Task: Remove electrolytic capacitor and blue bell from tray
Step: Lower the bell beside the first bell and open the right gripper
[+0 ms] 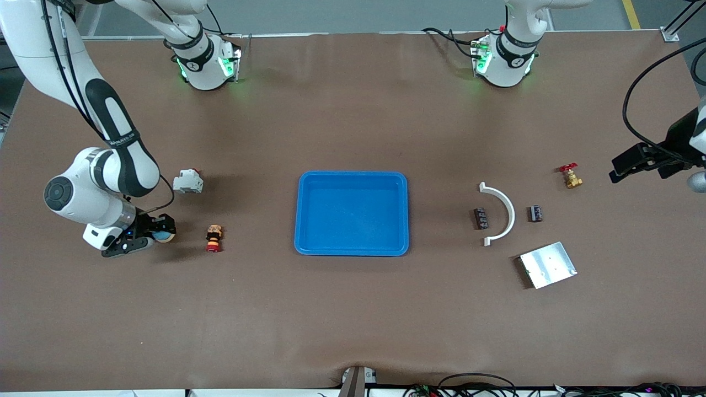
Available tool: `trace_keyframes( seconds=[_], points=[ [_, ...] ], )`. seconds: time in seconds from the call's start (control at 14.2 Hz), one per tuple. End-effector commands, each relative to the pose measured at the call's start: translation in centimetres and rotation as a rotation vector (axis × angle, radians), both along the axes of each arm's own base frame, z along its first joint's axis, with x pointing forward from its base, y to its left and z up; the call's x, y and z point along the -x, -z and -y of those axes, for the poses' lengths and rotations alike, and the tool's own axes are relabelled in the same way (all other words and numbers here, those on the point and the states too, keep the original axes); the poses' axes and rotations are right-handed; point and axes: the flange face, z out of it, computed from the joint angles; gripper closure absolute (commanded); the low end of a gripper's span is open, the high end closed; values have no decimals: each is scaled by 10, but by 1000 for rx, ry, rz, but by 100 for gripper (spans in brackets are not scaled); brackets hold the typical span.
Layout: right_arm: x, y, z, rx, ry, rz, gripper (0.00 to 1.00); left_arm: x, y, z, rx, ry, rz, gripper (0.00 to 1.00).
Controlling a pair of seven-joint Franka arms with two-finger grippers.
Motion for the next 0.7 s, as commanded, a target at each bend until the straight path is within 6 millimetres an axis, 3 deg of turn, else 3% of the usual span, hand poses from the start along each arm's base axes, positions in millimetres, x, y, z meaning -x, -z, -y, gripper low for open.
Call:
trace_keyframes(
  seconds=[0.0, 0.28, 0.35, 0.42, 0.49, 0.63],
  points=[
    [2, 8, 0, -31, 11, 2, 100, 5, -10, -3, -16, 10, -4, 0],
    [3, 18, 4, -32, 17, -9, 100, 10, -12, -7, -4, 6, -29, 0],
    [2, 18, 4, -31, 24, -2, 95, 11, -10, -3, 22, -1, -41, 0],
    [0, 22, 5, -37, 45, -5, 38, 12, -9, -1, 47, -3, -54, 0],
    [0, 25, 8, -54, 69, -6, 0, 14, -8, -2, 48, -4, -66, 0],
    [0, 24, 7, -57, 70, -4, 0, 15, -8, -3, 39, 2, -72, 0]
  ],
)
